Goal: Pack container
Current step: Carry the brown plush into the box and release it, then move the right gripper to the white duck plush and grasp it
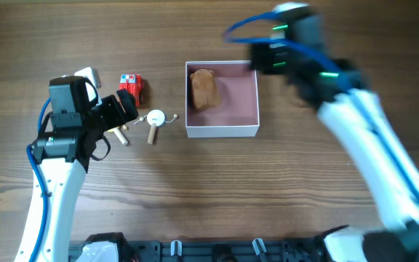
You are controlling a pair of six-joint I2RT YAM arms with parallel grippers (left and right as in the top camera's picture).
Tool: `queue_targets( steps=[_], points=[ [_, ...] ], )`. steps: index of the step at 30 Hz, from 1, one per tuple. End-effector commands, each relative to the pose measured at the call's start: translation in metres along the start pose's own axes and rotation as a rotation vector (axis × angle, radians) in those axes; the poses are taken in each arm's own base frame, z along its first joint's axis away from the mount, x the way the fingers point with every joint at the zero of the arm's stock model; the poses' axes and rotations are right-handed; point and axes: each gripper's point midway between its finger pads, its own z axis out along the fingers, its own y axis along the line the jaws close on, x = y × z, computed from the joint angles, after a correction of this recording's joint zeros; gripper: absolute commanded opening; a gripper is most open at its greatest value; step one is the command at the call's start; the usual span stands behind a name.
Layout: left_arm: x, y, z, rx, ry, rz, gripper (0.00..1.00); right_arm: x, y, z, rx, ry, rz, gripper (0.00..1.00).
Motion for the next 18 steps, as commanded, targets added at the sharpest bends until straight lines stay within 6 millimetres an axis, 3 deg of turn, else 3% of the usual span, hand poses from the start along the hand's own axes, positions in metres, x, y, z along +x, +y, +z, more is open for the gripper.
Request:
queue_targets(
  steps=[1,3,6,13,18],
  points=[
    [-0.008,-0.001,-0.004,0.000,-0.022,0.019,1.00,-0.009,-0.101,-0.010,0.244,-0.005,0.082,0.98],
    [-0.008,-0.001,-0.004,0.000,-0.022,0.019,1.00,0.002,-0.137,0.001,0.282,0.045,0.125,1.00],
    [-0.008,-0.001,-0.004,0.000,-0.022,0.019,1.00,0.028,-0.172,0.029,0.241,0.151,0.153,1.00],
    [-0.008,-0.001,-0.004,0.000,-0.022,0.019,1.00,0.096,-0.227,0.093,0.237,0.384,0.239,0.99],
    [-0.008,-0.001,-0.004,0.000,-0.022,0.019,1.00,0.137,-0.243,0.121,0.241,0.504,0.274,0.99]
  ],
)
